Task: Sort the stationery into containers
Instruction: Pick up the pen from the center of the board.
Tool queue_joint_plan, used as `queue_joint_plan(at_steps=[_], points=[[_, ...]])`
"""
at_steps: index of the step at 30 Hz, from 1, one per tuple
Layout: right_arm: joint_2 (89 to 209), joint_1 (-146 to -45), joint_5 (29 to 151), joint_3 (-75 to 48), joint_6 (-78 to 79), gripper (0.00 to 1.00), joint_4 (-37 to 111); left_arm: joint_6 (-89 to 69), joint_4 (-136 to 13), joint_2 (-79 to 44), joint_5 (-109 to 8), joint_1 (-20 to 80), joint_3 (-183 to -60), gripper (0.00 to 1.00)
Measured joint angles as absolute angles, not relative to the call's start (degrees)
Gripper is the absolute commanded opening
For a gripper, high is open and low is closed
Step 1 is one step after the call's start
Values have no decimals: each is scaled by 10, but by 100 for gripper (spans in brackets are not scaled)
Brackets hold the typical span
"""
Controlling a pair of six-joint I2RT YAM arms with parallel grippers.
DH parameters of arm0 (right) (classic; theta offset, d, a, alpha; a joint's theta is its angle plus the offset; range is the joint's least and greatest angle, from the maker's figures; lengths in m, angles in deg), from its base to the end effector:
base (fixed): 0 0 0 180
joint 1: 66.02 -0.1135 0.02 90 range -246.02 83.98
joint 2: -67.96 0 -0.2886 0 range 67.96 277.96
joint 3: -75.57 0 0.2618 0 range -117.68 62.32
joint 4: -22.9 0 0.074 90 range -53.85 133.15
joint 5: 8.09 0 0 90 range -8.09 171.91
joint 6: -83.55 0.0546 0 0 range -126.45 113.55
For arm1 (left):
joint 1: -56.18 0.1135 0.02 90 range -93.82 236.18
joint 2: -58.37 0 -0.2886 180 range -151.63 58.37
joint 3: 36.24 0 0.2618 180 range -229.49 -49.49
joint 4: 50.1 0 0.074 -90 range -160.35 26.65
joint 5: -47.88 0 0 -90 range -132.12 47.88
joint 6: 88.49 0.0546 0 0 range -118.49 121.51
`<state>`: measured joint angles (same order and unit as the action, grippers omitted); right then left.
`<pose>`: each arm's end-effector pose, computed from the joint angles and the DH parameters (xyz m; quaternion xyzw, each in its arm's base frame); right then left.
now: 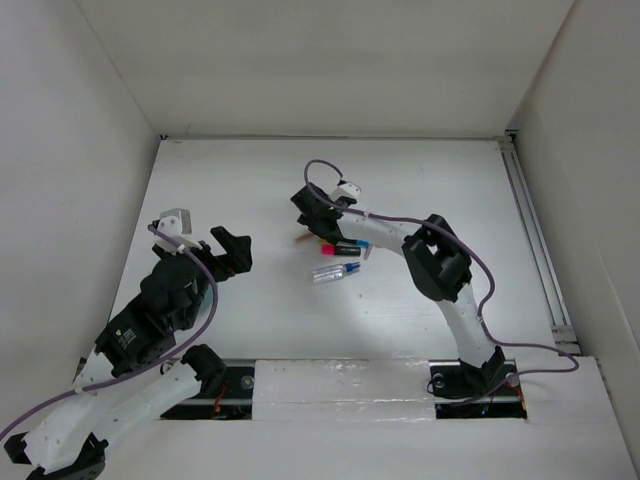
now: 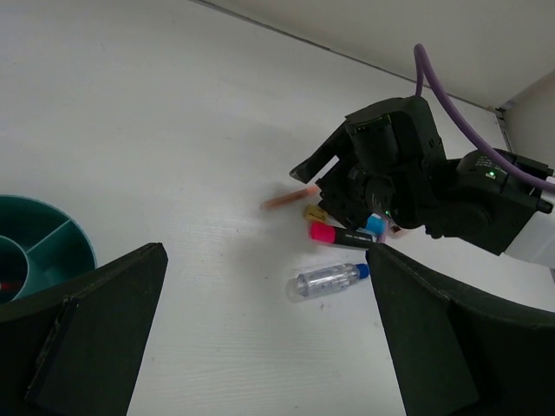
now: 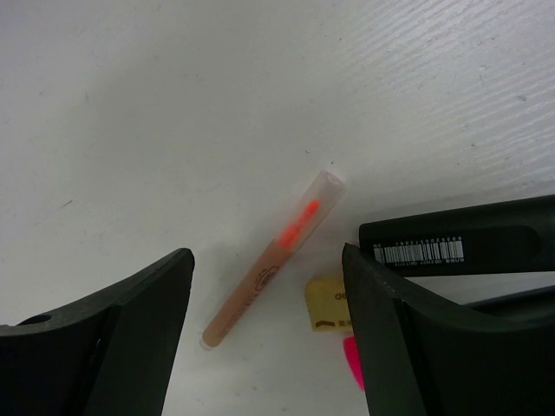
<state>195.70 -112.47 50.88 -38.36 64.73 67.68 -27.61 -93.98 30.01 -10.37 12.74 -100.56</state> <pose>0.3744 0.3530 0.1761 0.2694 0.8906 0.0898 0.3553 0.0904 -0.0460 0.3877 -0.0878 0.7422 -0.2074 0.6312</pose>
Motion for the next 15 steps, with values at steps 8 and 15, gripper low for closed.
queue_joint_plan(at_steps=[8, 15], points=[[1971, -1114, 515, -402, 638, 68, 677, -276, -940, 304, -104, 127, -1004, 100], [1975, -1109, 524, -404, 638, 66, 677, -276, -940, 309, -104, 127, -1004, 100]])
